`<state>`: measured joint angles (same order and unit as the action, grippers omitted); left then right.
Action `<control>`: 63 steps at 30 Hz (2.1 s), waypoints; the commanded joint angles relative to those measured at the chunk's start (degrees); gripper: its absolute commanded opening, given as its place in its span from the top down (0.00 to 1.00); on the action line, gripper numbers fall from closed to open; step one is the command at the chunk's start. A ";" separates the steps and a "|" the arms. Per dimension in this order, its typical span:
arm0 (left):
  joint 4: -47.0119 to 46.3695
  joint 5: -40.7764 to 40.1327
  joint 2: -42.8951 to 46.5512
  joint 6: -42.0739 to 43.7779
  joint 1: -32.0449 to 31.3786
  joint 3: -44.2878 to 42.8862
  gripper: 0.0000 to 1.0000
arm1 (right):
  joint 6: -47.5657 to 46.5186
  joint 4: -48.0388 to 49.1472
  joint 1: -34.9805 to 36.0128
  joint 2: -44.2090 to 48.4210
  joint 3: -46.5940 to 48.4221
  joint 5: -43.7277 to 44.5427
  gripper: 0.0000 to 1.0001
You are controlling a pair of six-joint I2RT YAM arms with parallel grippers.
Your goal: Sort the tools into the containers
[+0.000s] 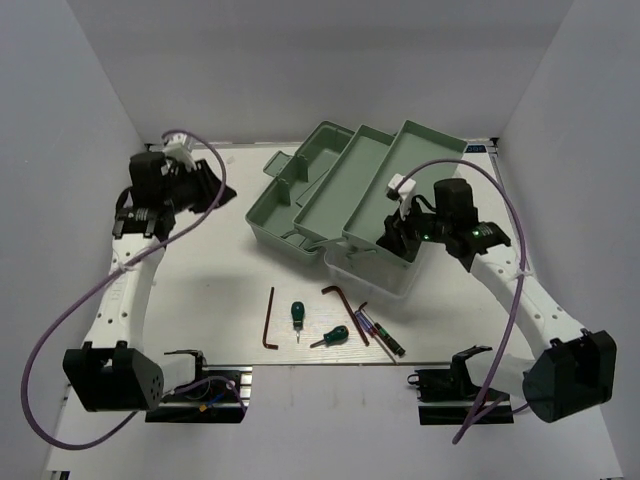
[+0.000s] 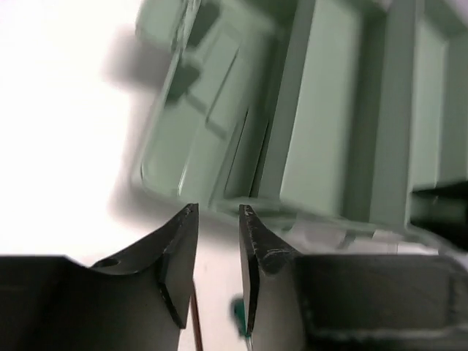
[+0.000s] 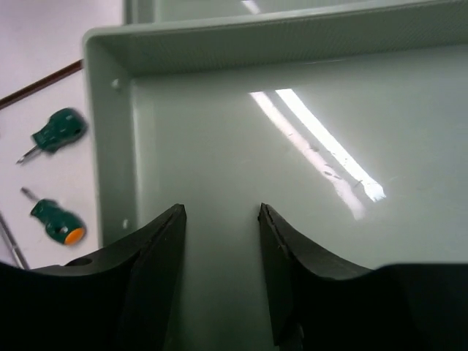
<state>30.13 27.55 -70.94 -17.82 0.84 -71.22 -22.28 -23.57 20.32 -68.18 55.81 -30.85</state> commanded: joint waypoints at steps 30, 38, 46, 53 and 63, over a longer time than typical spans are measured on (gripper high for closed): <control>-8.42 3.30 -19.94 1.47 -1.02 0.65 0.31 | 18.58 -15.18 -7.21 -5.73 28.12 35.23 0.24; -8.95 4.44 -25.38 4.81 -1.54 -2.51 0.30 | 25.35 -19.84 -10.91 -9.24 28.21 34.28 0.24; -10.00 6.81 -27.15 5.87 -2.60 -2.52 0.30 | 29.93 -19.85 -12.67 -14.60 27.60 28.84 0.30; -10.00 4.63 -28.20 6.40 -4.88 -1.99 0.30 | 28.79 -21.33 -12.49 -21.02 34.09 28.74 0.50; -9.48 1.45 -28.73 5.17 -8.14 -1.46 0.31 | 27.73 -22.22 -12.14 -29.81 46.04 30.33 0.77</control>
<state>20.95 29.80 -99.98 -12.53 -6.74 -72.03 6.46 -47.94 7.55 -97.12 96.95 1.28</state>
